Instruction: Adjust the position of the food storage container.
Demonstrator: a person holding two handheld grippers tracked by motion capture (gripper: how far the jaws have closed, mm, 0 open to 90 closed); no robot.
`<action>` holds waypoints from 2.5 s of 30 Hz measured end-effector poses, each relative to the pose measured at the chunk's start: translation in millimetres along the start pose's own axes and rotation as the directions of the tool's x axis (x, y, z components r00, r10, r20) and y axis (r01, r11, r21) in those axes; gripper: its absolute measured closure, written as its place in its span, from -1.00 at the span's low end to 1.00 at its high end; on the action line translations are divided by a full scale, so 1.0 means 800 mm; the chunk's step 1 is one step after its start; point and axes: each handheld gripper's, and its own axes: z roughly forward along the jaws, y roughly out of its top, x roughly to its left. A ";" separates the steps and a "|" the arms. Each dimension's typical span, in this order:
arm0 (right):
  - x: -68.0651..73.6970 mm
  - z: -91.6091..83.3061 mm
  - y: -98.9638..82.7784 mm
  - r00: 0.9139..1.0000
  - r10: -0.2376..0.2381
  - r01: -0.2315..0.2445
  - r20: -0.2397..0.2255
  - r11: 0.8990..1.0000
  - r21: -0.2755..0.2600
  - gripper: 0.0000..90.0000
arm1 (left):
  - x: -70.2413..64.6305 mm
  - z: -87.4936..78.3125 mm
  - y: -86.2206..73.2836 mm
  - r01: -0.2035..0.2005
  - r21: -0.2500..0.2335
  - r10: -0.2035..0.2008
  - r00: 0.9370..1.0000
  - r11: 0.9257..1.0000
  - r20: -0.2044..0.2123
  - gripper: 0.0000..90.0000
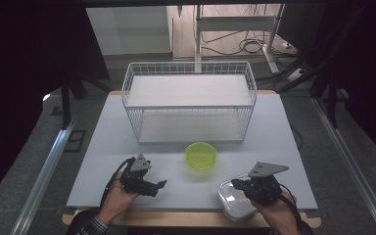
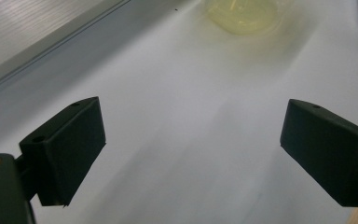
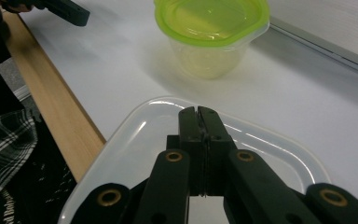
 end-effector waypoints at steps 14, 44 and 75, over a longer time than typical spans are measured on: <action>-0.009 -0.001 -0.001 0.999 0.031 -0.030 0.036 0.999 -0.020 0.92 | 0.010 0.045 0.041 0.018 0.009 -0.019 0.995 1.000 0.097 0.93; -0.025 -0.012 -0.006 0.995 0.069 -0.066 0.077 0.997 -0.031 0.80 | -0.050 0.163 0.125 -0.096 0.032 0.086 0.970 0.995 0.229 0.99; -0.021 -0.075 -0.059 0.981 0.125 -0.122 0.148 0.992 -0.029 0.98 | -0.048 0.081 0.079 -0.005 -0.015 0.009 0.974 1.000 0.226 0.90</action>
